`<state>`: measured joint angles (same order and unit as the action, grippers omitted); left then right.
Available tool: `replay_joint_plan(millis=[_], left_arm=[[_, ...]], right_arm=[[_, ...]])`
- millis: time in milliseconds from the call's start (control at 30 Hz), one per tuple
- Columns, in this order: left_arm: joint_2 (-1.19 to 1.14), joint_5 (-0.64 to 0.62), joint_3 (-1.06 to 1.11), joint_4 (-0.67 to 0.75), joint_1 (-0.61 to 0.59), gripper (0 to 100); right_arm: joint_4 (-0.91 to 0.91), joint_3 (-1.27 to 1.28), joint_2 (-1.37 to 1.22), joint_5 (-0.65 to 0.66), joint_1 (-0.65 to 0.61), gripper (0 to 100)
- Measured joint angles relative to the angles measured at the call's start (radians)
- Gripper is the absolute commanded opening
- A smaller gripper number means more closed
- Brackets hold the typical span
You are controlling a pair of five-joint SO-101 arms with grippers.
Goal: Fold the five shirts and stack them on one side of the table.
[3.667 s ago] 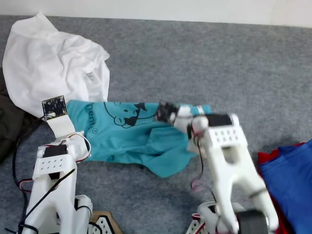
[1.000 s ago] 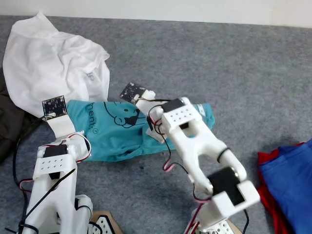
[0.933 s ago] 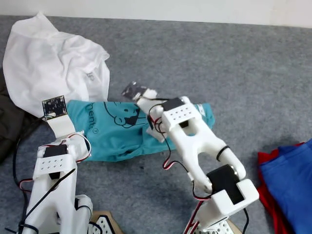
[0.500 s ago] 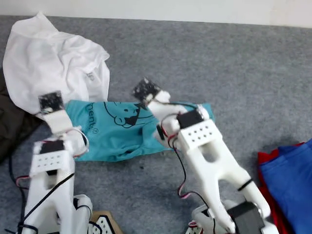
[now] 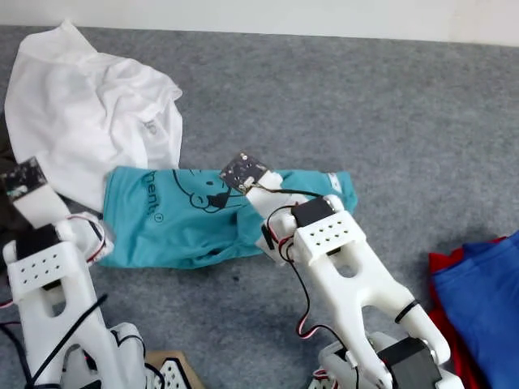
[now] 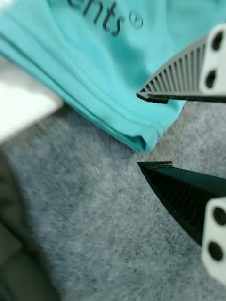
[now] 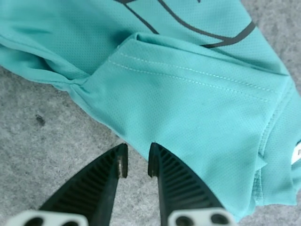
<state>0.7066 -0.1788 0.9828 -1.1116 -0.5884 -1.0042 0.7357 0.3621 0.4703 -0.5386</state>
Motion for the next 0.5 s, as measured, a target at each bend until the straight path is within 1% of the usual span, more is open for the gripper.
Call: replay_joint_plan(millis=[133, 267, 500], left_arm=[[0.000, 0.000, 0.092, 0.080, -0.021, 20], [0.000, 0.051, 0.147, 0.167, -0.021, 20], [-0.026, 0.055, 0.166, 0.239, -0.021, 20]], right_arm=[[0.003, 0.000, 0.000, 0.000, 0.000, 9.1], [0.003, 0.000, 0.000, 0.000, 0.000, 9.1], [0.003, 0.000, 0.000, 0.000, 0.000, 9.1]])
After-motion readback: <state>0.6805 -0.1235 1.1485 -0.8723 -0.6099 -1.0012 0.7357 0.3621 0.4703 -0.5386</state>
